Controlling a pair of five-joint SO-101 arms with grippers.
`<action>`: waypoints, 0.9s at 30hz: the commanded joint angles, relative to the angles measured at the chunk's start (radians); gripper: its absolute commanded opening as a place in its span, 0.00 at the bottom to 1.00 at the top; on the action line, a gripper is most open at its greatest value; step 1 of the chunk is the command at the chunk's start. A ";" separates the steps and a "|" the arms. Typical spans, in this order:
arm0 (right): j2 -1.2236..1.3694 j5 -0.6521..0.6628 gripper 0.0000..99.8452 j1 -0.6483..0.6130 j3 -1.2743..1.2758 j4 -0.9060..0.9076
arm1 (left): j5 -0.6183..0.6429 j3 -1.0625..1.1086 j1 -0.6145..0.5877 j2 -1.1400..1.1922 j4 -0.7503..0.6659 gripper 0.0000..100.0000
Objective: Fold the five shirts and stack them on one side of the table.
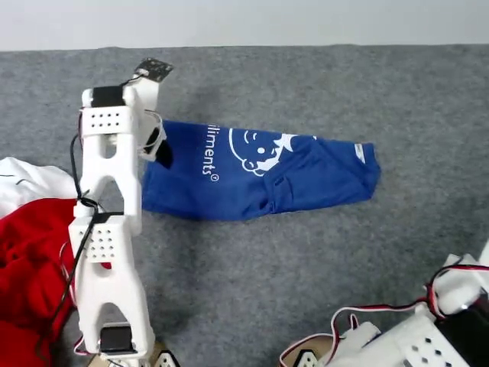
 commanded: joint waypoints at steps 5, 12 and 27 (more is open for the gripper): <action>-0.005 0.011 0.01 0.007 0.000 0.041 | -0.005 -0.059 -0.006 0.137 -0.014 0.27; -0.005 0.011 0.01 0.005 0.000 0.041 | 0.009 -0.239 0.057 0.281 0.080 0.27; -0.005 0.011 0.01 0.010 0.000 0.039 | -0.048 -0.275 0.061 0.316 0.086 0.00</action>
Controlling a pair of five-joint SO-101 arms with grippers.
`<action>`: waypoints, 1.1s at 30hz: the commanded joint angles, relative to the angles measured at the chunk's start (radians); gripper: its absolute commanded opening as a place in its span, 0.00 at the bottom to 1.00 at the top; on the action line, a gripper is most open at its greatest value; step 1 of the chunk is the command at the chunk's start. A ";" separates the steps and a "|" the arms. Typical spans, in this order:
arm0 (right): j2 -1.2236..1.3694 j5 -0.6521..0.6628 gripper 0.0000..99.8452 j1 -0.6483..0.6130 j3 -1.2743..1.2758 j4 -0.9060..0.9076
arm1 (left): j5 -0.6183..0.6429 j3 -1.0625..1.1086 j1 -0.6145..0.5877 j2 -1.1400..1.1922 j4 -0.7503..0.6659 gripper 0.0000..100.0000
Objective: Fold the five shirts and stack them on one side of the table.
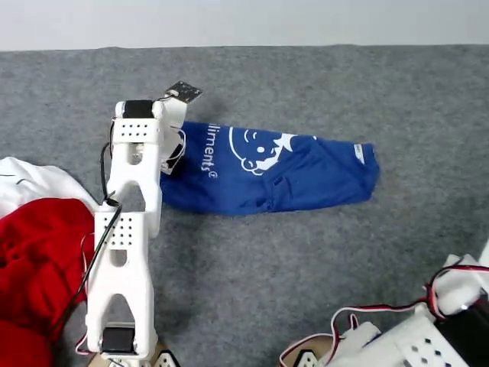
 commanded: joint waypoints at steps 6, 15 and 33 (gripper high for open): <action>-0.004 0.012 0.01 0.010 0.000 0.039 | -0.014 -0.016 -0.080 -0.046 0.018 0.00; -0.004 0.012 0.01 0.005 0.000 0.039 | -0.014 0.168 0.081 -0.368 0.018 0.00; -0.099 0.029 0.01 0.004 0.124 0.038 | 0.103 0.302 0.605 -0.543 -0.132 0.00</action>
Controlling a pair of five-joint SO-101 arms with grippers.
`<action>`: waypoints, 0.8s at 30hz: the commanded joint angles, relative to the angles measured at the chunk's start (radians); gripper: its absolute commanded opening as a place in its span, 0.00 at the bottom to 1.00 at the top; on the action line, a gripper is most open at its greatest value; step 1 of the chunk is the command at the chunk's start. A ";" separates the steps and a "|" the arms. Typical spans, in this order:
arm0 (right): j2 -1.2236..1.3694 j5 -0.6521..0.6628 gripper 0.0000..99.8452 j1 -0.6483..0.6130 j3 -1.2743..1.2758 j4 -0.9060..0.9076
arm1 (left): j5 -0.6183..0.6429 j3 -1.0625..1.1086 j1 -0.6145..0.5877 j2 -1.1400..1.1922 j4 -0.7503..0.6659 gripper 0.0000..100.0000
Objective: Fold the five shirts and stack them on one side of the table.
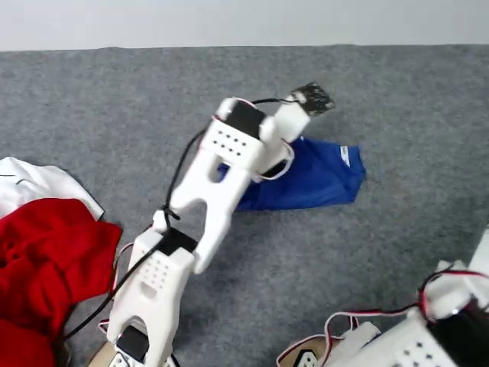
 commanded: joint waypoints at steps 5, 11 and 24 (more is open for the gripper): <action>-0.108 0.097 0.01 0.012 0.115 0.038 | 0.091 0.005 0.135 -0.066 -0.161 0.00; -0.206 0.097 0.01 0.007 0.173 0.038 | 0.109 -0.031 0.183 0.005 -0.233 0.00; -0.229 0.153 0.01 0.012 0.192 0.038 | 0.158 -0.348 0.252 0.252 -0.163 0.05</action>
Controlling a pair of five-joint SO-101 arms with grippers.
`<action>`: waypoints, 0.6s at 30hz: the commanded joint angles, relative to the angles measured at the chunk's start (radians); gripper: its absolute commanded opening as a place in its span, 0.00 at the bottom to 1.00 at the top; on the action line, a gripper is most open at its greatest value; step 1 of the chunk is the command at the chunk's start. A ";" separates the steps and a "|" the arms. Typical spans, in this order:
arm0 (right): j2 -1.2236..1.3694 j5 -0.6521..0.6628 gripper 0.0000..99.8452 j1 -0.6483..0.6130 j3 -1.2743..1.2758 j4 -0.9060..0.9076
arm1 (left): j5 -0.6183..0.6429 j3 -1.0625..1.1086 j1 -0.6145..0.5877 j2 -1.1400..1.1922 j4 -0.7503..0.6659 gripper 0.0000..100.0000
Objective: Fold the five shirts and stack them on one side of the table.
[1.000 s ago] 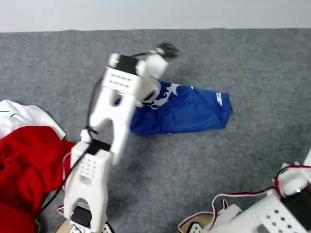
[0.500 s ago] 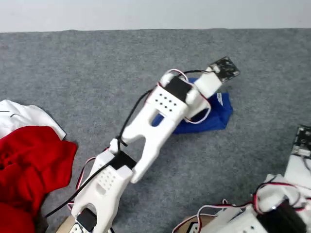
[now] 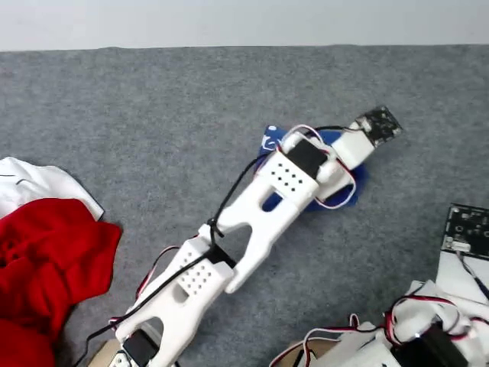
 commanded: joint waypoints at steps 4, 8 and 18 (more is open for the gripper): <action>-0.002 0.008 0.01 0.012 -0.003 0.038 | 0.054 -0.200 0.023 0.035 0.098 0.22; -0.002 0.008 0.01 0.012 -0.003 0.038 | 0.077 -0.251 0.018 0.032 0.129 0.26; -0.002 0.006 0.01 0.012 -0.003 0.038 | 0.035 -0.453 -0.083 0.029 0.285 0.24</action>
